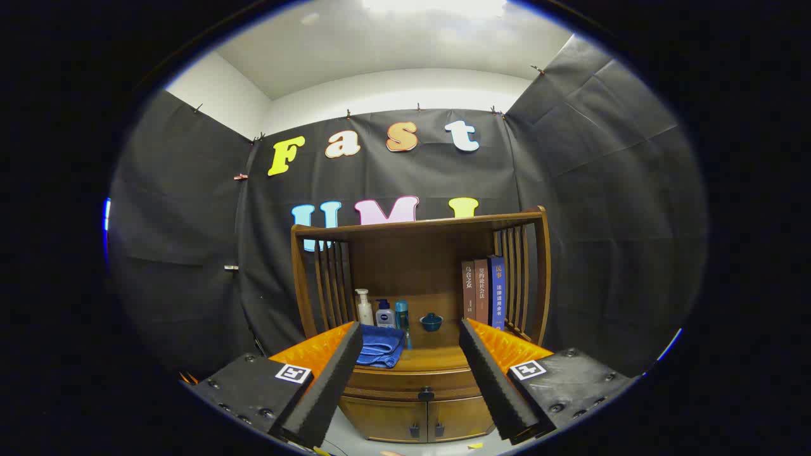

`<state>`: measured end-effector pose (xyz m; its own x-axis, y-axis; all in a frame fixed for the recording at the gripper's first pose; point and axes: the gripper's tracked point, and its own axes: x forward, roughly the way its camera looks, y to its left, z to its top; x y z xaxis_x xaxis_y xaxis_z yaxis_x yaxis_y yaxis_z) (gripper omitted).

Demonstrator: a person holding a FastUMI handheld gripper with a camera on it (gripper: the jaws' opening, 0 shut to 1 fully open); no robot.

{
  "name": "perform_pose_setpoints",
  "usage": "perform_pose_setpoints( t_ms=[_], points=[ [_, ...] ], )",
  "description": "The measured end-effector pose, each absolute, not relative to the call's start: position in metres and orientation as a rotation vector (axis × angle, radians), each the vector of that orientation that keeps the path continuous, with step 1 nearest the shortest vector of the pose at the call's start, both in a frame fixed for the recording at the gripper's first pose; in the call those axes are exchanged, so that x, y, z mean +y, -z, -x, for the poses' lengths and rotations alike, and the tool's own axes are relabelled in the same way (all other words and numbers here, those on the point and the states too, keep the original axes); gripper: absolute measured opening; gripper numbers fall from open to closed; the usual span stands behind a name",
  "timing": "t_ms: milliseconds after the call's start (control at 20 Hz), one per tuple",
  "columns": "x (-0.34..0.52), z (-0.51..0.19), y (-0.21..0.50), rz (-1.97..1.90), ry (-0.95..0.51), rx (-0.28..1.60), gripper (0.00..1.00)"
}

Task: Pull open the drawer, take out the items inside it, and place them on the countertop above the cabinet.

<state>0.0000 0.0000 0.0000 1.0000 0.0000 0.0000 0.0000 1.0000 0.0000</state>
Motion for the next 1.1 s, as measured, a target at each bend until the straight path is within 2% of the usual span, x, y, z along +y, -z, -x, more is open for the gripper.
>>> perform_pose_setpoints(
  t_ms=[1100],
  points=[
    [-0.011, 0.012, -0.007, 0.019, 0.023, -0.014, 0.98]
  ],
)
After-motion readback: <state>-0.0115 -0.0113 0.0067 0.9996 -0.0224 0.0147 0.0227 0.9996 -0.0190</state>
